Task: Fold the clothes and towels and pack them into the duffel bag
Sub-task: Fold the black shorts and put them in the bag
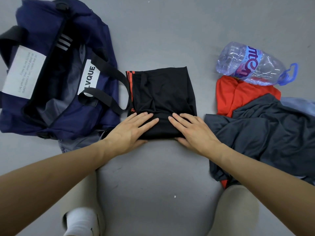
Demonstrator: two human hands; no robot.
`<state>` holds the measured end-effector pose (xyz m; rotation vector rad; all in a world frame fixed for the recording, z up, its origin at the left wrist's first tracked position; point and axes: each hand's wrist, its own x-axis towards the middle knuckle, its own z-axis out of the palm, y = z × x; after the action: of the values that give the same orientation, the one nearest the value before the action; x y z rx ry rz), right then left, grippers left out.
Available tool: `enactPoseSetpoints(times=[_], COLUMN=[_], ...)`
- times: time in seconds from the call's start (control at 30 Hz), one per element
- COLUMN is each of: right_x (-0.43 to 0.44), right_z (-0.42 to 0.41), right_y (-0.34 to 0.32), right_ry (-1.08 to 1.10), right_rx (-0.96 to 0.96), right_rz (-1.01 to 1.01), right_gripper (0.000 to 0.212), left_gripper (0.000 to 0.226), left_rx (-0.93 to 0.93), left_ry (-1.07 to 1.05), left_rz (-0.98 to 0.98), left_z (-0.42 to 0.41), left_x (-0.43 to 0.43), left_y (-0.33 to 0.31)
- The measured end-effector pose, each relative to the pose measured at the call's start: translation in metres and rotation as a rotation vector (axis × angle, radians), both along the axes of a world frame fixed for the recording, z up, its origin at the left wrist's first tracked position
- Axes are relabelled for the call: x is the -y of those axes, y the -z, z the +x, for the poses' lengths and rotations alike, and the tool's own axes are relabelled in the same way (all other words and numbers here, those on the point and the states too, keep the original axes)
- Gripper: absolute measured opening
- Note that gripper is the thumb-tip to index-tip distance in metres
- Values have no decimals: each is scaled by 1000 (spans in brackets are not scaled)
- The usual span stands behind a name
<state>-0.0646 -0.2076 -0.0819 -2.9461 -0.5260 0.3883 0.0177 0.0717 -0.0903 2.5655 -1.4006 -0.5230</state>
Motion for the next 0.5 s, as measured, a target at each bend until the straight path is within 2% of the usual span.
enactPoseSetpoints(times=[0.13,0.33,0.5], right_x=[-1,0,4], right_z=[4,2,3], right_y=[-6,-19,-23], right_ry=[49,217,209], right_rx=[-62,-114,-207], right_rz=[41,251,209], right_gripper=[73,58,67], left_gripper=[76,49,38], left_rx=[-123,-289,-388], left_ry=[-63,-306,-418], left_rz=[-42,-137,-124], left_z=[4,4,8], left_x=[-1,6,12], left_y=[-4,-23,-27])
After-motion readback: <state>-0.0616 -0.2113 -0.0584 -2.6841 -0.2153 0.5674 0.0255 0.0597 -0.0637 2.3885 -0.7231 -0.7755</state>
